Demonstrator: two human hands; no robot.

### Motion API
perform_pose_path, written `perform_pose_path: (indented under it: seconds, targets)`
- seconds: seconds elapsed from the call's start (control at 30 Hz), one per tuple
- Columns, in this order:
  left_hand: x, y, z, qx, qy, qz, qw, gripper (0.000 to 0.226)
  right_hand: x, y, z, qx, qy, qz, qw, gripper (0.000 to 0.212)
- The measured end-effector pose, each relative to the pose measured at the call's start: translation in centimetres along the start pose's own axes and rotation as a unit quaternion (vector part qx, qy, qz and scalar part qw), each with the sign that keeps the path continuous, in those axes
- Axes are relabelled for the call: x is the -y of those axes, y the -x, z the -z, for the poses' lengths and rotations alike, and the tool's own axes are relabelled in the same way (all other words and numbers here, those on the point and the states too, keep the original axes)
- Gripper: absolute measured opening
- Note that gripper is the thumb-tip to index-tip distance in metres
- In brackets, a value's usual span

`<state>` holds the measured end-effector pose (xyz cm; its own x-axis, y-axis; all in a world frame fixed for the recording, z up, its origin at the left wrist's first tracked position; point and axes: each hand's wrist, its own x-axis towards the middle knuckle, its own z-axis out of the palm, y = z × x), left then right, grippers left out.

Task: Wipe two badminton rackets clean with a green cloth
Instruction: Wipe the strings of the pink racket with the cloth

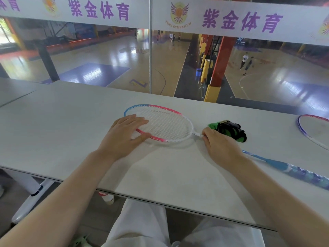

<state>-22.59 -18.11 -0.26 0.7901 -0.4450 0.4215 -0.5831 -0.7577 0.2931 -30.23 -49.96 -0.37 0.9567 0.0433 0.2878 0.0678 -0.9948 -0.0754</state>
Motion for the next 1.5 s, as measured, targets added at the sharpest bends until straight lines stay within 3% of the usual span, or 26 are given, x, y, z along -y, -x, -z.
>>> perform_pose_path:
  seconds: [0.2,0.33,0.4,0.6,0.93,1.5]
  targets:
    - [1.2,-1.3,2.3,-0.117,0.161,0.027,0.980,0.043,0.0,0.2,2.4,-0.029,0.000,0.019,0.999,0.025]
    - [2.2,-2.3,4.0,-0.130,0.209,0.072,0.967,0.065,0.3,0.4,4.4,-0.024,0.020,0.030,0.999,0.023]
    - [2.4,-2.8,4.5,-0.126,0.205,0.087,0.967,0.064,0.4,0.5,5.0,-0.030,0.038,0.046,0.998,0.024]
    - [2.3,-3.7,4.7,-0.152,0.229,0.138,0.952,0.014,0.3,0.3,5.5,-0.024,0.074,0.062,0.995,0.026]
    - [1.6,-4.3,4.4,-0.184,0.315,0.162,0.917,0.021,-0.1,0.1,6.3,0.015,0.089,0.057,0.994,0.020]
    - [1.4,-3.2,2.4,-0.090,0.269,0.225,0.932,0.023,-0.7,2.0,4.6,0.063,0.057,0.089,0.992,0.021]
